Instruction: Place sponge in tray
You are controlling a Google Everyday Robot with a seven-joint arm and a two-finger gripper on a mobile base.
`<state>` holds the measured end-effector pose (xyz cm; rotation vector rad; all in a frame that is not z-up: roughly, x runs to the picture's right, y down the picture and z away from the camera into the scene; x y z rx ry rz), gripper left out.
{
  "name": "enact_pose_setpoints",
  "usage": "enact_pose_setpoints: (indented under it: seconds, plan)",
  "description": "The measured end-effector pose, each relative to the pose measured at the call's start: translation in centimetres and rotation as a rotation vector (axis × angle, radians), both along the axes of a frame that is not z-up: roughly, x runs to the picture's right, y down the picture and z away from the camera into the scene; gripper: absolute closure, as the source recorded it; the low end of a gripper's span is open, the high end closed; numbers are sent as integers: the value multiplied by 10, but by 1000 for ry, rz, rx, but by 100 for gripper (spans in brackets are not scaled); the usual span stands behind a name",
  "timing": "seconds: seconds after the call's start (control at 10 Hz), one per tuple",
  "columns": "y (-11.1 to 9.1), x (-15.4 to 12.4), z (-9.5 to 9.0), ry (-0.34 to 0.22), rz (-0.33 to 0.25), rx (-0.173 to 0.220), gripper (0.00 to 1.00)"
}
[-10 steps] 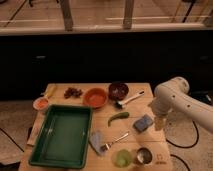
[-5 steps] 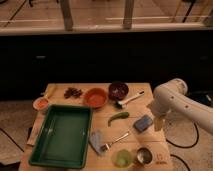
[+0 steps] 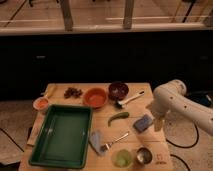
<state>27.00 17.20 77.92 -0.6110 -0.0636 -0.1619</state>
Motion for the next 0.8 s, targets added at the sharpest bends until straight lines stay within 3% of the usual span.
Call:
enact_pose_setpoints:
  seconds: [0.8]
  plan:
    - [7,0,16,-52,-41,-24,20]
